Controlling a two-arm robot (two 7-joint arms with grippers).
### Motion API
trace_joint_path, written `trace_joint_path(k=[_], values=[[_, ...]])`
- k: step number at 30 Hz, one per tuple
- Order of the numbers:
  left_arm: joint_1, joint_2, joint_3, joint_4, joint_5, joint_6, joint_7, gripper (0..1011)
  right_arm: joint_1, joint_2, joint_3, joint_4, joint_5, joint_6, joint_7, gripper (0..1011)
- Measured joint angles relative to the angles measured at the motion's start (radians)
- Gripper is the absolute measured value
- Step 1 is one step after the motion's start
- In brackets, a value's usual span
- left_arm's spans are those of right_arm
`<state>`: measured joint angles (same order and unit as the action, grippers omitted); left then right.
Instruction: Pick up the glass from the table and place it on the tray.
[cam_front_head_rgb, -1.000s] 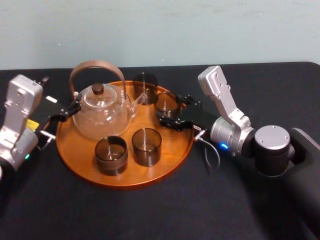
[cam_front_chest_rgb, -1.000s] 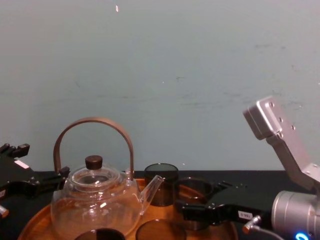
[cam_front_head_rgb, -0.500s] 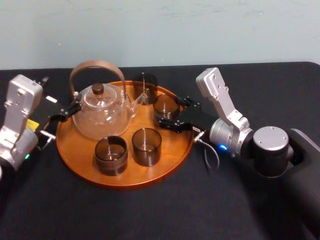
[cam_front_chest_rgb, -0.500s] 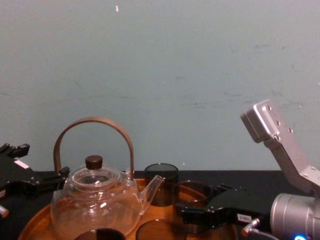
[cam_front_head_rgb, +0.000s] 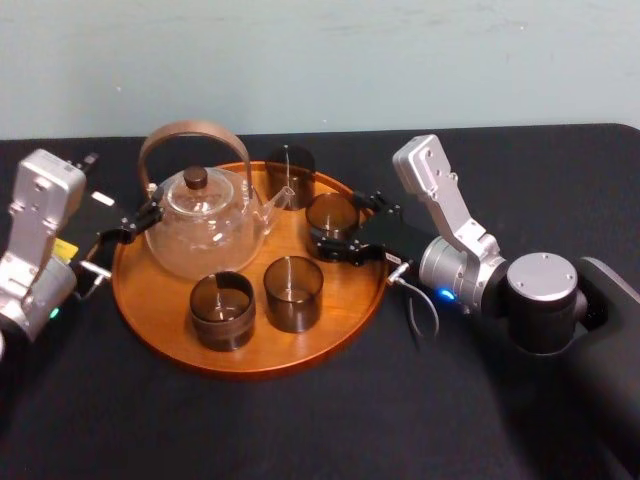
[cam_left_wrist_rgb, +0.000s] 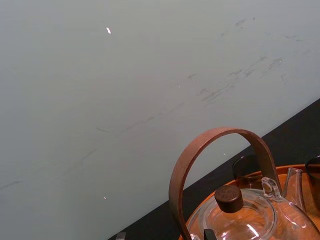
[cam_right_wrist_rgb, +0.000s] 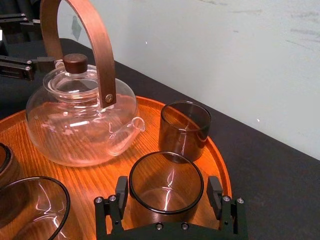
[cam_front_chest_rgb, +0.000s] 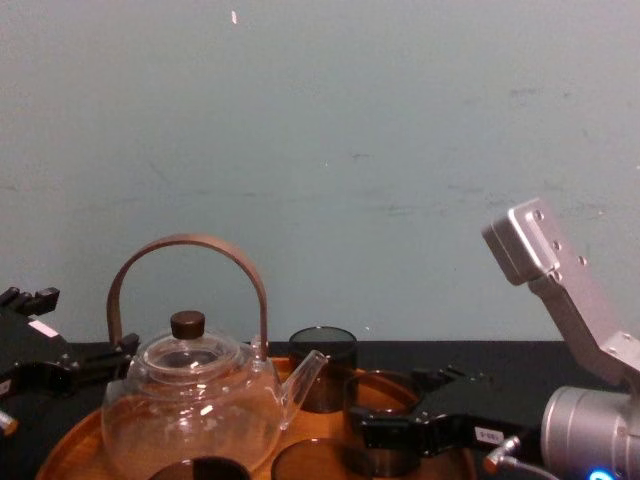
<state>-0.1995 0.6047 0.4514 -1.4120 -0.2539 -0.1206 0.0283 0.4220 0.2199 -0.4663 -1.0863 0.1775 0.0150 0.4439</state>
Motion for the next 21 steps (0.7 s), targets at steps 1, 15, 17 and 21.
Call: trace_joint_path(k=[1,15,17,21], values=[[0.000,0.000,0.000,0.000,0.000,0.000,0.000,1009,0.000,0.000,0.000,0.000,0.000,0.000,0.000,1002],[0.000,0.000,0.000,0.000,0.000,0.000,0.000,1010,-0.021,0.010,0.012,-0.032,0.022,0.036,0.005,1002],[0.000,0.000,0.000,0.000,0.000,0.000,0.000,1009,-0.030,0.016,0.015,-0.046,0.028,0.045,0.006,1002],[0.000,0.000,0.000,0.000,0.000,0.000,0.000,1009,-0.047,0.029,0.018,-0.073,0.035,0.055,0.006,1002]])
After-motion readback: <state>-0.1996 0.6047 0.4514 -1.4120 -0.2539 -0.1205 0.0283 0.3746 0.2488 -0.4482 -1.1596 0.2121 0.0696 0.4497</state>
